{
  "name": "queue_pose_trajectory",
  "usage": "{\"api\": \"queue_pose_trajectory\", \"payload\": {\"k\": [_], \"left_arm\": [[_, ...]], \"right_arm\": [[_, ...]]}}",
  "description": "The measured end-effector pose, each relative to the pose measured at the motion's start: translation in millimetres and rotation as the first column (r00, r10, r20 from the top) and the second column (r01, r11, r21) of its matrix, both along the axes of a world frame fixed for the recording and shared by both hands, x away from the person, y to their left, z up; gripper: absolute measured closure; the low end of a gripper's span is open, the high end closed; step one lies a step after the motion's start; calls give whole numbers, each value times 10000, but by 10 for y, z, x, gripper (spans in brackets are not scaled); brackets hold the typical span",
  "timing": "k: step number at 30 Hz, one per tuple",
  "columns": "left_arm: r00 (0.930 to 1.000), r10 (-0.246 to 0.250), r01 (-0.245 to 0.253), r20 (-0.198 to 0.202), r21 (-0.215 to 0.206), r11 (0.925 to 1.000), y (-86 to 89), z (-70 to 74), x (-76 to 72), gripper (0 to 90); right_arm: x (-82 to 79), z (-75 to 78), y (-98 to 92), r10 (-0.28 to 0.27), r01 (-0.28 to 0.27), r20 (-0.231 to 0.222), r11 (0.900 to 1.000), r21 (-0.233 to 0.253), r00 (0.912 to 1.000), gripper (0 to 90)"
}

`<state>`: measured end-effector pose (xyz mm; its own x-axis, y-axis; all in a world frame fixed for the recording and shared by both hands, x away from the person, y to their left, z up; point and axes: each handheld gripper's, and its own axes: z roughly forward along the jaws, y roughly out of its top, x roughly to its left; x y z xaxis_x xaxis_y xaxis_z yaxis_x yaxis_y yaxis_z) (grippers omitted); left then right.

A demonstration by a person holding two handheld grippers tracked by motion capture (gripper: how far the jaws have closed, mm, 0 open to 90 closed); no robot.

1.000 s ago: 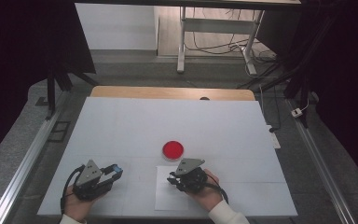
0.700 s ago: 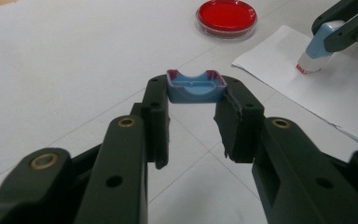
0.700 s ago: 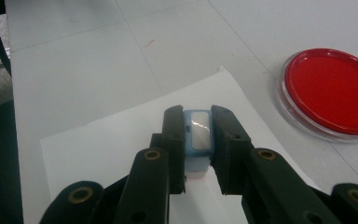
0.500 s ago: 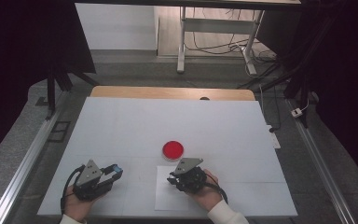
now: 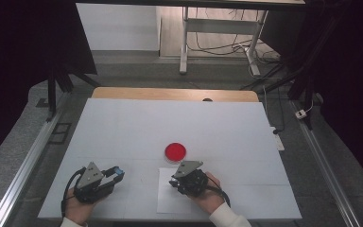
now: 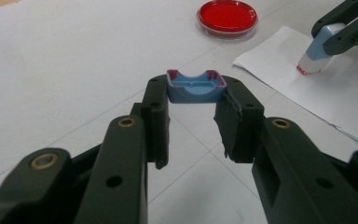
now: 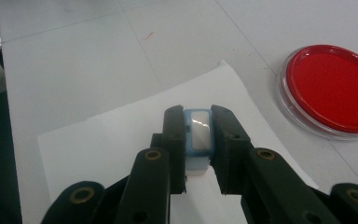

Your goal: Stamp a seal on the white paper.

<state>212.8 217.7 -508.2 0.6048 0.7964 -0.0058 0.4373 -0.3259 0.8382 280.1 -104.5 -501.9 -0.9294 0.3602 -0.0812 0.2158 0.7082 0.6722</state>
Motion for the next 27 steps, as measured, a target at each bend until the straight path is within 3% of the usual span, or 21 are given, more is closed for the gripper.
{"api": "queue_pose_trajectory", "payload": {"k": [16, 27], "left_arm": [[10000, 57, -57, 48, -24, 10000, 15, 8, -7, 651], [10000, 41, -41, 9, 20, 10000, 6, -2, 0, 651]], "right_arm": [[24, -19, -35, -8, 15, -220, 9995, 309, 9998, 765], [20, -7, -29, 256, -257, 29, 9994, 234, 9997, 760]]}}
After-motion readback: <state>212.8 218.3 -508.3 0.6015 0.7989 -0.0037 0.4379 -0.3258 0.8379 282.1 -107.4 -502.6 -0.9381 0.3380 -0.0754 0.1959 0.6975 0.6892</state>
